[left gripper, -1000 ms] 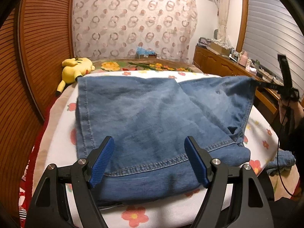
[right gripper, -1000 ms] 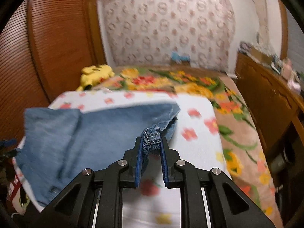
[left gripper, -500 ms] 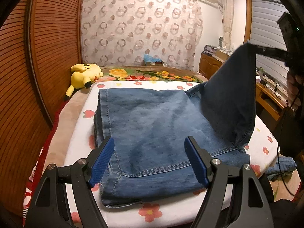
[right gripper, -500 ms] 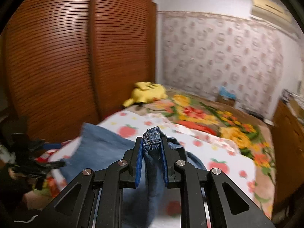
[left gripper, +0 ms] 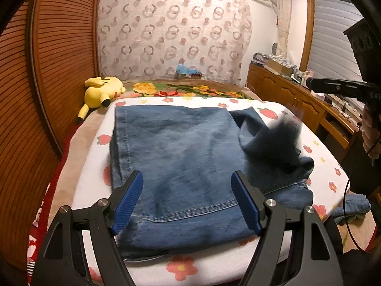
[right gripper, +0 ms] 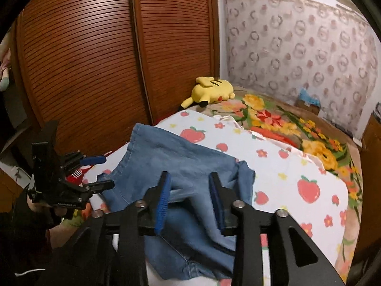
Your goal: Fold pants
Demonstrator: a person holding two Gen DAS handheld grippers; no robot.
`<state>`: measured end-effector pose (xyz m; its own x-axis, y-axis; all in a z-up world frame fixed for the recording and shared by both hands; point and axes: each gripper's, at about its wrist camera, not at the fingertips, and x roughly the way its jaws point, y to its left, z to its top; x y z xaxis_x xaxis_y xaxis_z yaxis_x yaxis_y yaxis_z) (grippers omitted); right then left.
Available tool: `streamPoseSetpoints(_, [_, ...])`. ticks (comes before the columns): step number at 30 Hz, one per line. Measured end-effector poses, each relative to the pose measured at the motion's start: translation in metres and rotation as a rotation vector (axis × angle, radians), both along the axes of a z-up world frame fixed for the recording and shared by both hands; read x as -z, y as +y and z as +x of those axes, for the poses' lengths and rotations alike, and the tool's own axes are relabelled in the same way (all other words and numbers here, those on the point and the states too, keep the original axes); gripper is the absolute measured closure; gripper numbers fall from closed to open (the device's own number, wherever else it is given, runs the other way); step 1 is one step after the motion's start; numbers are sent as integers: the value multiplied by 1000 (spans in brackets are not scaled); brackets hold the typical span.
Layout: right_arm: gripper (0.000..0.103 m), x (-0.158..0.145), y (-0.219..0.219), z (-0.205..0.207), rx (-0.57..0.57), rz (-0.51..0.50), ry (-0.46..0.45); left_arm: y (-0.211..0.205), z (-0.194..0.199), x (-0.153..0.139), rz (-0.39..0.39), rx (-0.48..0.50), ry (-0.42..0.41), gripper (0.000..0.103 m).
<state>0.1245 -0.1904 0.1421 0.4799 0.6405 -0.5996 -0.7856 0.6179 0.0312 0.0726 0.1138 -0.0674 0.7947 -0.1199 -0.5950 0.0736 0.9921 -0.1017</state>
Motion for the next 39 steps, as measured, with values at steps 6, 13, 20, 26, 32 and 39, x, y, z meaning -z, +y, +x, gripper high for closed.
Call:
streamPoseSetpoints(6, [62, 2, -10, 15, 36, 6, 16, -17, 4, -1, 8, 35, 1, 26])
streamPoseSetpoints(13, [62, 21, -14, 20, 96, -24, 39, -34, 5, 5, 5, 78, 22, 26])
streamPoseSetpoints(20, [62, 48, -5, 24, 150, -66, 101, -48, 6, 18, -1, 113, 60, 26])
streamPoseSetpoints(26, [62, 73, 4, 31, 172, -122, 136, -59, 4, 26, 0, 149, 82, 26])
streamPoseSetpoints(32, [62, 79, 10, 35, 186, -111, 179, -66, 6, 31, -2, 176, 97, 26])
streamPoseSetpoints(39, [62, 84, 7, 42, 211, -105, 206, -69, 10, 41, -13, 205, 118, 40])
